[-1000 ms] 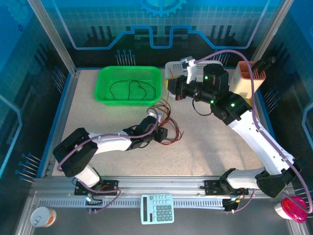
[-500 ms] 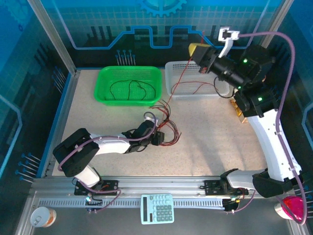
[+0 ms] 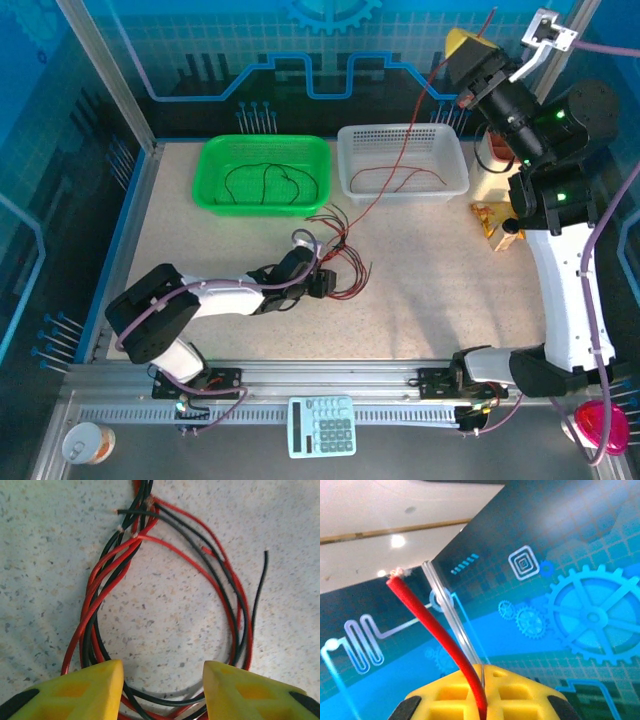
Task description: Untangle the cables
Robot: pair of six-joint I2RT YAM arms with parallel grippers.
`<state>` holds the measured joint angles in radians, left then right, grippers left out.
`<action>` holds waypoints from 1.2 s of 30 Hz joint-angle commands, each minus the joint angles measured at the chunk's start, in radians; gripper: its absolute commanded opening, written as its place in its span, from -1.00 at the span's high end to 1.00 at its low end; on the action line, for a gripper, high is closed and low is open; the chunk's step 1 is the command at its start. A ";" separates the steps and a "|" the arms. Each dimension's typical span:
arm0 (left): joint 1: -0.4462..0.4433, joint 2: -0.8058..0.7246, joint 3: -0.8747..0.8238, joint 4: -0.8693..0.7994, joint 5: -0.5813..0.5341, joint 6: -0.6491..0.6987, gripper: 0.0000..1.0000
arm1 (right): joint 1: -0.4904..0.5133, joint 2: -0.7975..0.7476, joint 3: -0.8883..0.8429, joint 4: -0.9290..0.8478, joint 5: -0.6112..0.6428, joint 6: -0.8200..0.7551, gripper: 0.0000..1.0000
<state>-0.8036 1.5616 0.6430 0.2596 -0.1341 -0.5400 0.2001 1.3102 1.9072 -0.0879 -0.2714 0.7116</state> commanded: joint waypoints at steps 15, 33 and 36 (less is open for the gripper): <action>-0.003 -0.222 0.090 -0.064 0.042 -0.032 -0.56 | -0.030 0.262 0.272 0.170 0.264 -0.158 1.00; -0.002 -0.390 0.163 -0.189 -0.011 -0.032 -0.98 | 0.081 0.444 -0.052 0.265 0.367 -0.237 1.00; -0.002 -0.400 0.153 -0.191 -0.010 -0.039 -0.98 | 0.099 0.473 -0.147 0.244 0.352 -0.235 1.00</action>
<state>-0.8036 1.1862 0.7830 0.0940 -0.1219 -0.5743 0.2768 1.7748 1.8118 0.1146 0.0719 0.4591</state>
